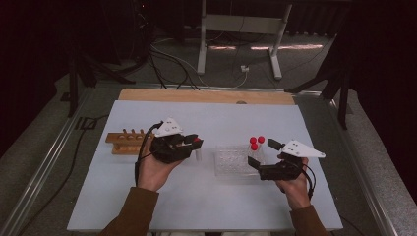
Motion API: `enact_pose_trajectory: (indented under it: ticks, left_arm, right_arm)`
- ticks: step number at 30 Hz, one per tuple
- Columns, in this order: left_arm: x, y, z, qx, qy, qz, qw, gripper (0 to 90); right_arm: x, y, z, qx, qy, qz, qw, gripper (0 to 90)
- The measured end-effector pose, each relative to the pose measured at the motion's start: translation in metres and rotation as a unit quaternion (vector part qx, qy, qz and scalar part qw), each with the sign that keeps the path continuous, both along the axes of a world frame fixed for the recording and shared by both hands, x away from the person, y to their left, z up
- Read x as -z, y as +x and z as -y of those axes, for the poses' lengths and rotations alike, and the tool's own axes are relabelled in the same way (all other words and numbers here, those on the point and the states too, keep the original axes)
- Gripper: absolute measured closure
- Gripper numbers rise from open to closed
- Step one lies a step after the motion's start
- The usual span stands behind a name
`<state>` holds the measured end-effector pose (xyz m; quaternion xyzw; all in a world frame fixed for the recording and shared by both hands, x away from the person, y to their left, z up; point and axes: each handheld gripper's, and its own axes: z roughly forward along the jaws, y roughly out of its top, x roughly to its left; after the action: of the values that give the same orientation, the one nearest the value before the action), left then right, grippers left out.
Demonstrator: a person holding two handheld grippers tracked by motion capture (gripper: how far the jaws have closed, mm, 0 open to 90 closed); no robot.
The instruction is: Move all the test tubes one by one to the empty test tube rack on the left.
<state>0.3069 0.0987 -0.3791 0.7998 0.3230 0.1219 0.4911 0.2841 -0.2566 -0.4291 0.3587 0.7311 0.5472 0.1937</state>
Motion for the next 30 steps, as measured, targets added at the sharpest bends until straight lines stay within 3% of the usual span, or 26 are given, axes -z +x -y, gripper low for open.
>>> enact_pose_trajectory:
  ticks: [14, 30]
  left_arm:
    - [-0.008, 0.008, -0.044, -0.061, 0.015, 0.01, 0.998, 71.0]
    - [-0.014, 0.023, -0.073, -0.122, 0.041, 0.021, 0.9914, 71.0]
  right_arm:
    - [0.0, 0.001, 0.005, 0.003, 0.007, 0.0, 1.0, 0.0]
    - [0.002, 0.001, 0.006, 0.004, 0.008, -0.002, 1.0, 0.0]
